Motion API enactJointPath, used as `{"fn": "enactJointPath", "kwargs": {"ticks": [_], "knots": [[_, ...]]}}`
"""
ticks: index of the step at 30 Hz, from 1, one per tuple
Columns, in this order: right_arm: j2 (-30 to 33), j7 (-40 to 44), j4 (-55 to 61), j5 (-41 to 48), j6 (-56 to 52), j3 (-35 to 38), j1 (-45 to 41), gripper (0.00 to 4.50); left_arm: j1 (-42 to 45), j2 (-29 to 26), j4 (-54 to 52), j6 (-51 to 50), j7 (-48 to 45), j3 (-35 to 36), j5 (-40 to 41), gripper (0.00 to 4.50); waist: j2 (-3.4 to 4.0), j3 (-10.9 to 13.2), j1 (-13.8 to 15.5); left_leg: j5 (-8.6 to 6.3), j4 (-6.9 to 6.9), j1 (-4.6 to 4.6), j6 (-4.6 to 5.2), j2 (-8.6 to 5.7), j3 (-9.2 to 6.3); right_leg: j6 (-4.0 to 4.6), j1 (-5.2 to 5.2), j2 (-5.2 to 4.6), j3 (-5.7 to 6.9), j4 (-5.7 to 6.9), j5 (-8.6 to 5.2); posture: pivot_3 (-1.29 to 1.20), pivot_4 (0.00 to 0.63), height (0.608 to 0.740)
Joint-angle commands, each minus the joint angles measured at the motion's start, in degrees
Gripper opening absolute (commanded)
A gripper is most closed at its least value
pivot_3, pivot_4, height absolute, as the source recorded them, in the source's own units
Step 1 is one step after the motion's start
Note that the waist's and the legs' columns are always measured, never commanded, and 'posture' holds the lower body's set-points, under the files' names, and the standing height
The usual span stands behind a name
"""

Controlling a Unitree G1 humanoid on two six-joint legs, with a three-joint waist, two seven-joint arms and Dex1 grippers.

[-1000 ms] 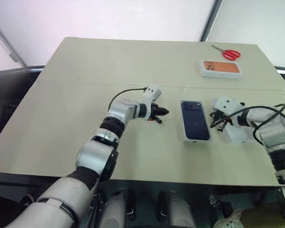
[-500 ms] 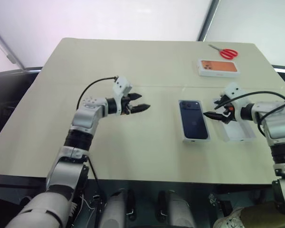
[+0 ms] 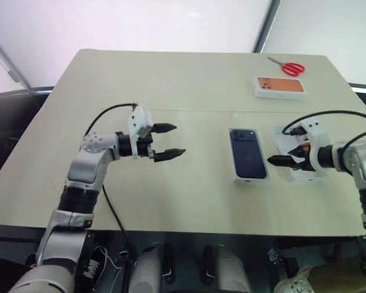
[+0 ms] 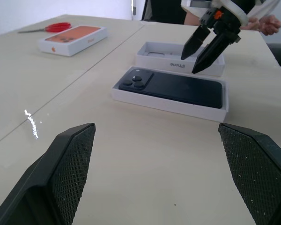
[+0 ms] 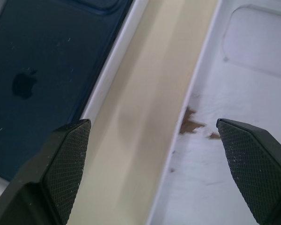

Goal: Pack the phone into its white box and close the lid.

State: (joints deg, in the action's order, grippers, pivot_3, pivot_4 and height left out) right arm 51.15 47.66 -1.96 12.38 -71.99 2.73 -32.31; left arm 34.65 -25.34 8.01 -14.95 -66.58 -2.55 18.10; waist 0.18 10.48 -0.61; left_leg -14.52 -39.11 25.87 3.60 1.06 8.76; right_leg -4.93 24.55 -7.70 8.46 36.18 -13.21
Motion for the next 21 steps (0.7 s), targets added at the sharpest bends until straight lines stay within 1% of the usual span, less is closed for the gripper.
{"fn": "enactJointPath", "kwargs": {"ticks": [1,5,7,9,10,13,15,17,18,21], "knots": [[0.8,-3.2,0.6,-0.1,-1.9,0.8,-0.1,4.49,-1.6,-0.8,-4.2,1.3,-0.3,1.1,2.3,4.41,0.01,0.0,0.0,-0.02,0.00,0.01,-0.03,-0.01,0.00,0.00,0.00,0.00,0.00,0.00,0.00,0.00,0.150,0.738],[-1.1,-6.0,-0.7,1.3,-4.9,2.6,-2.1,4.49,-5.4,-1.5,-7.8,4.9,-0.6,0.5,2.1,4.41,0.01,0.0,-0.1,-0.02,0.00,0.01,-0.02,-0.02,0.01,0.00,0.01,0.00,-0.01,0.00,0.00,0.00,0.150,0.738],[-1.2,-6.6,0.2,1.9,-5.9,2.3,-1.9,4.49,-6.2,-1.7,-8.7,5.3,-0.4,0.4,2.3,4.41,0.01,0.0,-0.1,0.03,0.01,0.01,0.06,-0.01,0.01,0.00,0.02,0.02,-0.01,0.01,0.00,0.00,0.150,0.738],[-1.2,-7.2,0.2,2.1,-5.3,1.9,-1.7,3.98,-5.8,-1.4,-7.9,6.5,0.4,0.4,1.6,4.50,0.02,0.0,0.0,0.04,0.01,0.00,0.08,0.01,0.01,0.00,0.01,0.04,0.00,0.01,0.00,0.00,0.150,0.738],[-1.4,-7.5,-0.1,2.3,-5.3,2.1,-1.8,3.64,-5.7,-1.3,-7.5,6.9,0.7,0.4,1.4,4.50,0.02,0.0,0.0,0.04,0.00,0.00,0.08,0.01,0.02,-0.01,0.00,0.04,0.00,0.00,0.00,0.00,0.150,0.738],[-1.3,-8.8,0.2,2.2,-4.4,1.2,-1.5,2.16,-5.2,-1.2,-7.1,7.3,1.1,0.0,1.5,4.50,0.02,0.0,0.0,0.04,-0.01,0.01,0.10,-0.01,0.03,-0.01,0.00,0.04,0.00,0.00,0.00,0.00,0.150,0.738],[-1.3,-9.3,0.6,2.4,-4.3,1.0,-1.1,1.02,-5.1,-1.1,-7.1,7.4,1.4,-0.3,1.4,4.50,0.02,0.0,0.0,0.04,0.00,0.01,0.11,-0.01,0.03,-0.01,0.00,0.05,0.00,0.00,0.00,0.00,0.150,0.738],[-2.1,-10.5,0.6,2.5,-5.0,1.6,-1.2,0.11,-5.1,-0.9,-7.1,7.5,1.8,-0.5,1.2,4.50,0.02,0.0,0.0,0.05,0.00,0.01,0.11,-0.01,0.03,-0.02,0.00,0.06,0.00,0.00,0.00,0.00,0.150,0.738],[-2.5,-11.3,0.4,2.4,-5.2,1.9,-1.3,0.04,-5.2,-0.8,-7.2,7.6,2.1,-0.7,1.1,4.50,0.00,0.0,-0.1,0.05,0.00,0.01,0.12,-0.01,0.04,-0.02,0.00,0.07,0.00,0.00,0.00,0.00,0.150,0.738],[-3.6,-13.3,0.0,2.3,-6.0,2.9,-2.0,0.04,-5.5,-0.9,-7.2,7.5,2.8,-0.9,1.1,4.50,0.00,0.0,-0.1,0.05,0.00,0.00,0.12,0.00,0.04,-0.02,-0.01,0.08,0.00,0.01,0.00,0.00,0.150,0.738]]}}
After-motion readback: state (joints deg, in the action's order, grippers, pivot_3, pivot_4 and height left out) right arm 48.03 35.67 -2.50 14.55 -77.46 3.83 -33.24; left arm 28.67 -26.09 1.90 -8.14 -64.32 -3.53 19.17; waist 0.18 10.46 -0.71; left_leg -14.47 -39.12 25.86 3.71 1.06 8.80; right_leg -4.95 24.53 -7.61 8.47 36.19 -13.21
